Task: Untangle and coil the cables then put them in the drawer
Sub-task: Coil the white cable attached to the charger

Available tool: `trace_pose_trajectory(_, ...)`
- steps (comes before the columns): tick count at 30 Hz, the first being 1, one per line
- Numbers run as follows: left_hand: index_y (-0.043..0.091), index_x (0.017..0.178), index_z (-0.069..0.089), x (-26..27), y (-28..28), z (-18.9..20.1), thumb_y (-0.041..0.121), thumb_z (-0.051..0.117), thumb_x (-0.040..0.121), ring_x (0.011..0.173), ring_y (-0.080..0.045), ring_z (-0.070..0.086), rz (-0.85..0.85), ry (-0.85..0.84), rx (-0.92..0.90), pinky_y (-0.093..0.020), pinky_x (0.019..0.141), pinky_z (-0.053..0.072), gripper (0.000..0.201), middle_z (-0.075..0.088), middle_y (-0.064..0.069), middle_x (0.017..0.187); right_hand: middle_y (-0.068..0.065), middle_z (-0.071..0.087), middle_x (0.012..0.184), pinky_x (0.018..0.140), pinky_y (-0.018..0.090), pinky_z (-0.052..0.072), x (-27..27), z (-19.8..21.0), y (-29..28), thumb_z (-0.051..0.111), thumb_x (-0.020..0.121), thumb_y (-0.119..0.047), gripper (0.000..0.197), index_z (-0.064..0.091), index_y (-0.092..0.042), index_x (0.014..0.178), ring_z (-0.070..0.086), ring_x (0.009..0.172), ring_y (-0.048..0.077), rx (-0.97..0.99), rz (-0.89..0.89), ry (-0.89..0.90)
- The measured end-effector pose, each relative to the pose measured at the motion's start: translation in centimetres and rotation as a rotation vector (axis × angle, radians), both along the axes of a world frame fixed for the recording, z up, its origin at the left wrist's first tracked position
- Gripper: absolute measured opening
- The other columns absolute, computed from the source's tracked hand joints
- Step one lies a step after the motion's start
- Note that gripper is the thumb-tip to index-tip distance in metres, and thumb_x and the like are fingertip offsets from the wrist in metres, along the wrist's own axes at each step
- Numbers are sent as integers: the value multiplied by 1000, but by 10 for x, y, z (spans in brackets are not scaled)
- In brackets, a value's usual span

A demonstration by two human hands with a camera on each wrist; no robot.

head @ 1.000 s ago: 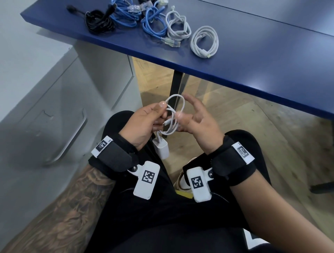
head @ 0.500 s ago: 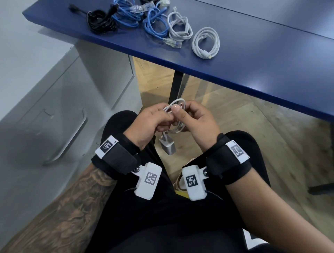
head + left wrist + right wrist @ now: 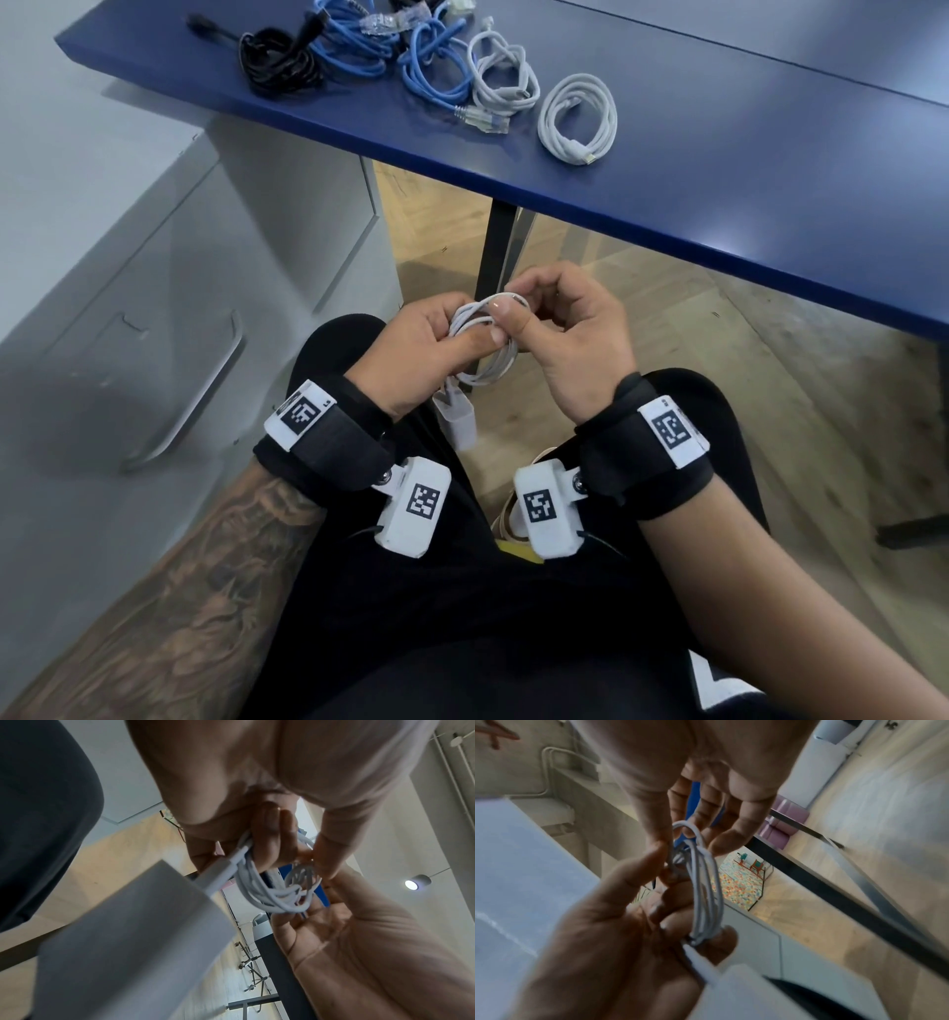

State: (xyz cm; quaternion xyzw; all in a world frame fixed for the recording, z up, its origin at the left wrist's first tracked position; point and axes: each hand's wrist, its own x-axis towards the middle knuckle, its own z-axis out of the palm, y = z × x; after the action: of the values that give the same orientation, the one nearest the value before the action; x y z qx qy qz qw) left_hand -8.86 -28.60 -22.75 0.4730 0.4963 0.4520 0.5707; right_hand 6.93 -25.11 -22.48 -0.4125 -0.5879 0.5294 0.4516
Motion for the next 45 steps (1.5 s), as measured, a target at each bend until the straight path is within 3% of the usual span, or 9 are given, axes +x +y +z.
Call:
trace_pose_trajectory(3, 14, 83, 61, -1, 0, 1, 19, 68, 80, 58, -7, 48, -14, 9, 2, -19, 56, 41, 9, 56, -1, 68, 20, 57, 84, 69, 35, 52, -1, 0, 0, 77, 81, -14, 13, 66, -17, 85, 57, 76, 27, -153, 89, 112)
trace_pose_trajectory(11, 18, 79, 60, 3, -2, 3, 23, 72, 81, 63, -9, 52, -4, 93, 35, -23, 60, 43, 14, 56, 4, 67, 6, 62, 71, 68, 26, 53, 7, 8, 4, 81, 64, -18, 28, 60, -11, 80, 59, 65, 15, -473, 273, 332)
trace_pose_trajectory(19, 6, 82, 60, -4, -2, 3, 19, 70, 87, 61, -13, 49, -65, 156, 46, -21, 56, 41, 17, 54, -5, 67, 13, 67, 80, 71, 27, 54, 18, 9, 6, 69, 86, -3, 8, 66, -9, 91, 64, 73, 19, -149, 239, 49)
trace_pose_trajectory(21, 7, 83, 61, -4, -1, 1, 19, 68, 89, 54, -8, 45, -58, 126, 27, -19, 52, 38, 15, 52, 2, 61, 18, 68, 87, 72, 30, 54, 16, 8, 3, 74, 85, -6, 10, 70, -10, 93, 62, 76, 26, 55, 141, -113)
trace_pose_trajectory(24, 5, 85, 58, -5, -1, -1, 22, 65, 90, 47, -3, 38, -13, 6, -14, -15, 47, 33, 19, 49, 10, 55, 11, 68, 86, 72, 23, 51, 14, 9, -3, 77, 85, -13, 11, 76, -10, 95, 62, 77, 16, 248, 58, -204)
trace_pose_trajectory(29, 22, 76, 64, -6, 0, -6, 25, 63, 86, 47, -6, 36, -40, 18, -10, -19, 46, 30, 11, 47, 4, 58, 16, 66, 77, 68, 31, 53, 10, 7, -3, 69, 92, -18, 20, 70, -13, 112, 61, 70, 19, 30, 86, -170)
trace_pose_trajectory(32, 15, 79, 60, -6, -1, -5, 21, 62, 87, 48, -5, 38, -56, 12, 12, -17, 47, 33, 10, 47, 3, 59, 2, 73, 88, 74, 24, 53, 10, 6, 0, 67, 93, -13, 12, 74, -12, 102, 65, 81, 7, -65, 155, -144)
trace_pose_trajectory(36, 15, 79, 61, -6, 5, 0, 29, 65, 85, 49, -6, 33, -63, -82, -15, -15, 46, 30, 15, 45, 6, 60, 11, 72, 91, 78, 32, 57, 11, 18, 2, 60, 96, -8, 11, 70, -4, 96, 66, 83, 19, 33, 60, -103)
trace_pose_trajectory(45, 13, 98, 65, 12, 5, 1, 28, 51, 98, 58, -9, 34, -16, 11, 36, -18, 54, 33, 21, 42, 4, 67, 6, 68, 81, 71, 22, 52, 23, 57, 18, 57, 98, -5, 8, 64, -1, 95, 61, 69, 10, 116, -123, 37)
